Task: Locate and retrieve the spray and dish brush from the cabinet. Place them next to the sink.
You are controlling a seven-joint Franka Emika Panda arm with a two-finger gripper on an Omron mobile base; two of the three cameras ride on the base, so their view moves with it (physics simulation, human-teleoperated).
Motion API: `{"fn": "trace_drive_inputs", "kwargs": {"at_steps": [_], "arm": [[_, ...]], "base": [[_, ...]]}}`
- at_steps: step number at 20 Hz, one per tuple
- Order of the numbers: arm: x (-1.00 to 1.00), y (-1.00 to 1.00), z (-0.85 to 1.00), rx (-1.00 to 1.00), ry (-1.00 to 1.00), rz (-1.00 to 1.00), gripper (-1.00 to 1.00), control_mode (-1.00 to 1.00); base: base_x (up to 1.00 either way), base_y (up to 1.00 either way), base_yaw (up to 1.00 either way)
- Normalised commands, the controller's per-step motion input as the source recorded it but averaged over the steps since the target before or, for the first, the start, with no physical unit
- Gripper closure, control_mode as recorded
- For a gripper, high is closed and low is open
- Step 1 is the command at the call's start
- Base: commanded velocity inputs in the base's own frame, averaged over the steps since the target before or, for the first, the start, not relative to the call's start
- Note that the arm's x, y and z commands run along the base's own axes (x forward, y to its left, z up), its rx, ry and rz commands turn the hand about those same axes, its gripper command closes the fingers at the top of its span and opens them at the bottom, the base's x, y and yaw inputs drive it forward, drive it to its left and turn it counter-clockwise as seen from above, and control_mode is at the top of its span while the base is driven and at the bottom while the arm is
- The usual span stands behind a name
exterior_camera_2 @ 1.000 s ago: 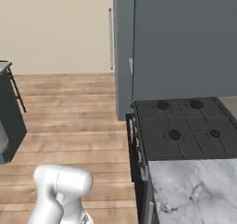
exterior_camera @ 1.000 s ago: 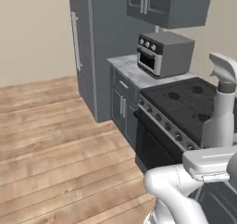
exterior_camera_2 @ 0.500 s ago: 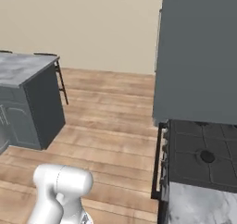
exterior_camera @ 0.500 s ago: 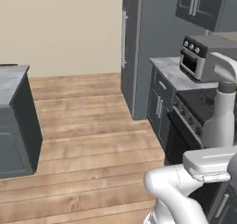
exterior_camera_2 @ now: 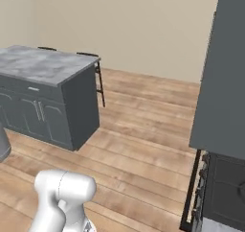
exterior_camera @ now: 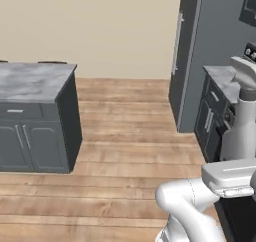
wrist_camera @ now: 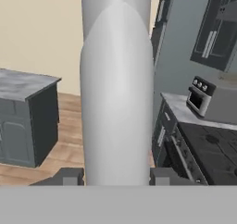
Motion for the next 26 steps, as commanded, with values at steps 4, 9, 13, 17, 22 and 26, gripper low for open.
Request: {"fn": "trace_drive_inputs", "kwargs": {"at_steps": [4, 9, 13, 17, 22, 26], "arm": [[0.00, 0.00, 0.00, 0.00, 0.00, 0.00, 1.00, 1.00], [0.00, 0.00, 0.00, 0.00, 0.00, 0.00, 1.00, 1.00], [0.00, 0.00, 0.00, 0.00, 0.00, 0.00, 1.00, 1.00], [0.00, 0.00, 0.00, 0.00, 0.00, 0.00, 1.00, 1.00], [0.00, 0.00, 0.00, 0.00, 0.00, 0.00, 1.00, 1.00], [0.00, 0.00, 0.00, 0.00, 0.00, 0.00, 1.00, 1.00]], "base": [[0.35, 0.45, 0.33], [0.46, 0.47, 0.28], [0.46, 0.36, 0.32], [0.49, 0.27, 0.34], [0.47, 0.05, 0.42], [0.47, 0.00, 0.44]]}}
